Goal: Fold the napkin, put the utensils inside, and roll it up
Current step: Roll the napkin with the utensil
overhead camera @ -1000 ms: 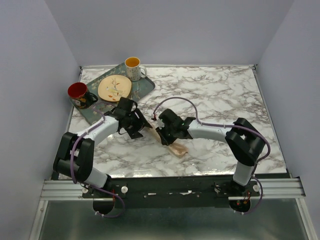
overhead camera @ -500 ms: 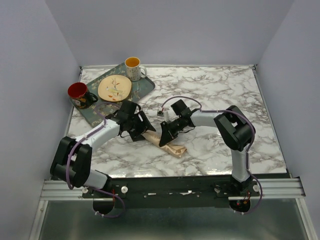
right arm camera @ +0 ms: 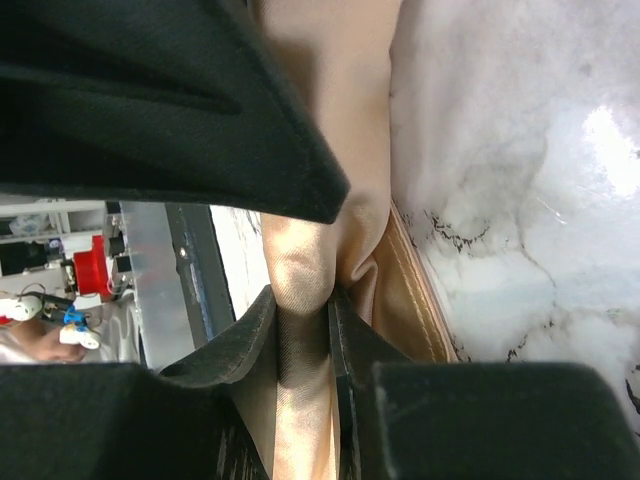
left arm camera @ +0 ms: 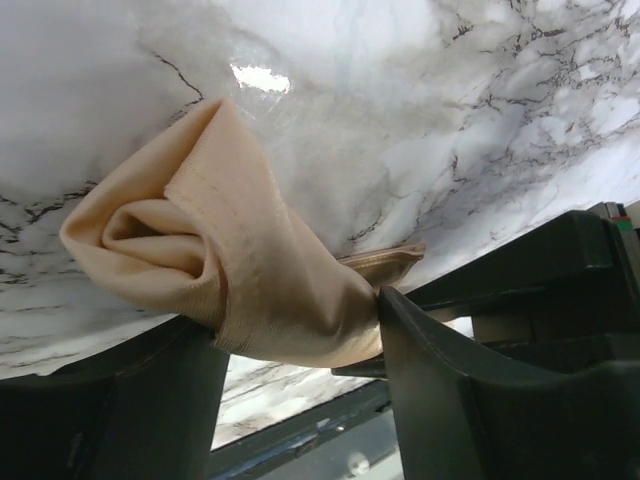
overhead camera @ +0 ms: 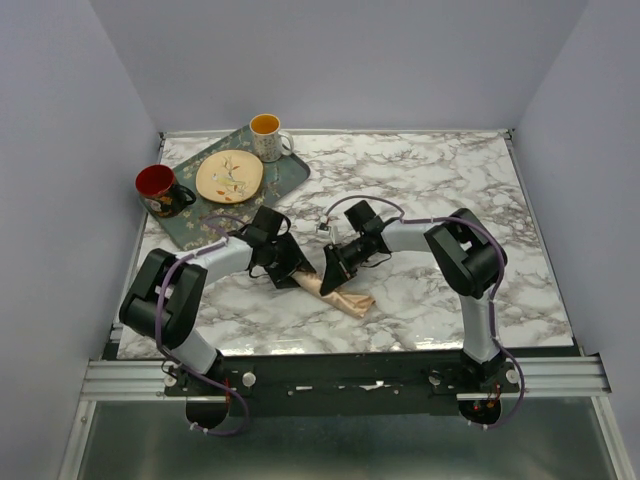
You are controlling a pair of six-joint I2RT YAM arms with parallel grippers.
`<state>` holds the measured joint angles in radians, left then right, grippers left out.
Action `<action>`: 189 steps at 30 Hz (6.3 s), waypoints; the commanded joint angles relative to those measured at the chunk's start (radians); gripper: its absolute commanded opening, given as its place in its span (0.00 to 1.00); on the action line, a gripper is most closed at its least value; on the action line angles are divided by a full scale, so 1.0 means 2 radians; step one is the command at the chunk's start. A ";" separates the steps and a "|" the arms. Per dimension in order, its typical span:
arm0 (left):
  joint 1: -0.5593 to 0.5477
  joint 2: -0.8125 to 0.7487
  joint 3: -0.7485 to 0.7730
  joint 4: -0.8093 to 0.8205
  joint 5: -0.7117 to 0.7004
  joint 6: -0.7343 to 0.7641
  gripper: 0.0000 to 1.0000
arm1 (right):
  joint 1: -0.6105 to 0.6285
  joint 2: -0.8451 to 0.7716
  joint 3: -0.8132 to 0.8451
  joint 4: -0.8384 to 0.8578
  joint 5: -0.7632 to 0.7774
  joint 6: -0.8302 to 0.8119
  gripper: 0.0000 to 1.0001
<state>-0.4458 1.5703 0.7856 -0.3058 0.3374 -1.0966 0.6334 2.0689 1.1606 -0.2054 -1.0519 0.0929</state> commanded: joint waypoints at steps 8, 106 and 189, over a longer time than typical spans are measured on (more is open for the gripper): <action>-0.003 0.035 0.009 -0.012 -0.049 0.014 0.46 | -0.001 0.023 0.043 -0.072 0.013 -0.025 0.17; 0.016 0.009 0.063 -0.059 -0.023 -0.001 0.49 | 0.214 -0.110 -0.002 -0.075 0.567 0.052 0.01; -0.031 0.029 0.090 0.026 0.140 0.123 0.84 | -0.080 -0.155 0.000 -0.126 0.258 0.036 0.58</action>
<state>-0.4873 1.6157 0.9421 -0.2798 0.5709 -0.8379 0.4885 1.8191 1.1973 -0.4397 -0.6037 0.1303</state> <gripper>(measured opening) 0.840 0.570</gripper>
